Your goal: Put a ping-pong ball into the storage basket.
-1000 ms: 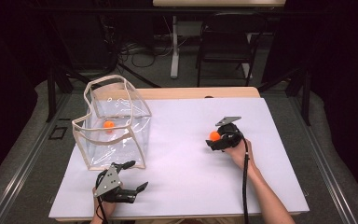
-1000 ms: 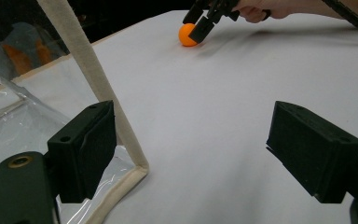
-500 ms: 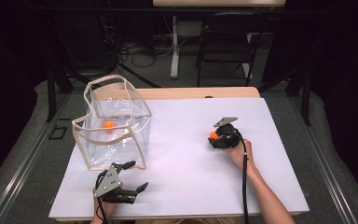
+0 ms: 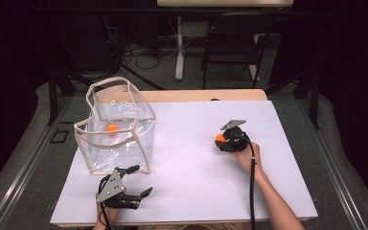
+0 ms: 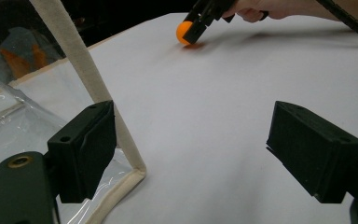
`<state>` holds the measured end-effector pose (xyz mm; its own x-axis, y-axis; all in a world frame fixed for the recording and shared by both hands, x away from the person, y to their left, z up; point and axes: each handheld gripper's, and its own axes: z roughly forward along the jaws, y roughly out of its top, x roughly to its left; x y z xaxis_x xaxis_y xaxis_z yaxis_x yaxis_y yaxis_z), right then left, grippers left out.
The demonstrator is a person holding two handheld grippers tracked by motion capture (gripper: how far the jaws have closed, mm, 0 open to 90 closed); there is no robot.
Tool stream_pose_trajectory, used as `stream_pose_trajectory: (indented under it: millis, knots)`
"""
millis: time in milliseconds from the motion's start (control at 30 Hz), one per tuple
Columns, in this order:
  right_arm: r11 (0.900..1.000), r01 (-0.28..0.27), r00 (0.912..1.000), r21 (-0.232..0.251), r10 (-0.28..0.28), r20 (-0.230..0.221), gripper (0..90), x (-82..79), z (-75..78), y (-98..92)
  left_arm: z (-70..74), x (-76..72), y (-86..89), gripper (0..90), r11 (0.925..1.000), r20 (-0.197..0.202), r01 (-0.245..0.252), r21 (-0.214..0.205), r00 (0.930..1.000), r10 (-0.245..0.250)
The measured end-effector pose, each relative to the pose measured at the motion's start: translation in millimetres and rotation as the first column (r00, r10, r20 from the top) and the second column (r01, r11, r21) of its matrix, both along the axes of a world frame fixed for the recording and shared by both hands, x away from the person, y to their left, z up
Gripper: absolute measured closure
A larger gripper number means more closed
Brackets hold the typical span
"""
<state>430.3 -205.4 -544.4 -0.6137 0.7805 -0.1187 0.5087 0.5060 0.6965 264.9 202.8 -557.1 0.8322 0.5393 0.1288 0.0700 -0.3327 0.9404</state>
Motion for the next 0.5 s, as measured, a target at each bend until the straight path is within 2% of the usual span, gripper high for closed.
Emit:
stream_pose_trajectory:
  millis: [200, 500]
  knots:
    - [0.9997, -0.017, 0.9994, 0.016, 0.017, 0.03, 50.7, -6.8, 13.4, 0.3, 0.1, 0.2, 0.1, 15.7, 1.0, -0.003, -0.001, 0.0, 1.0, 0.001]
    - [0.9993, -0.037, 0.9977, 0.011, 0.036, 0.058, 50.7, -15.7, 25.4, 4.7, 0.3, 0.4, 0.5, 15.7, 1.0, 0.001, -0.001, -0.001, 1.0, 0.001]
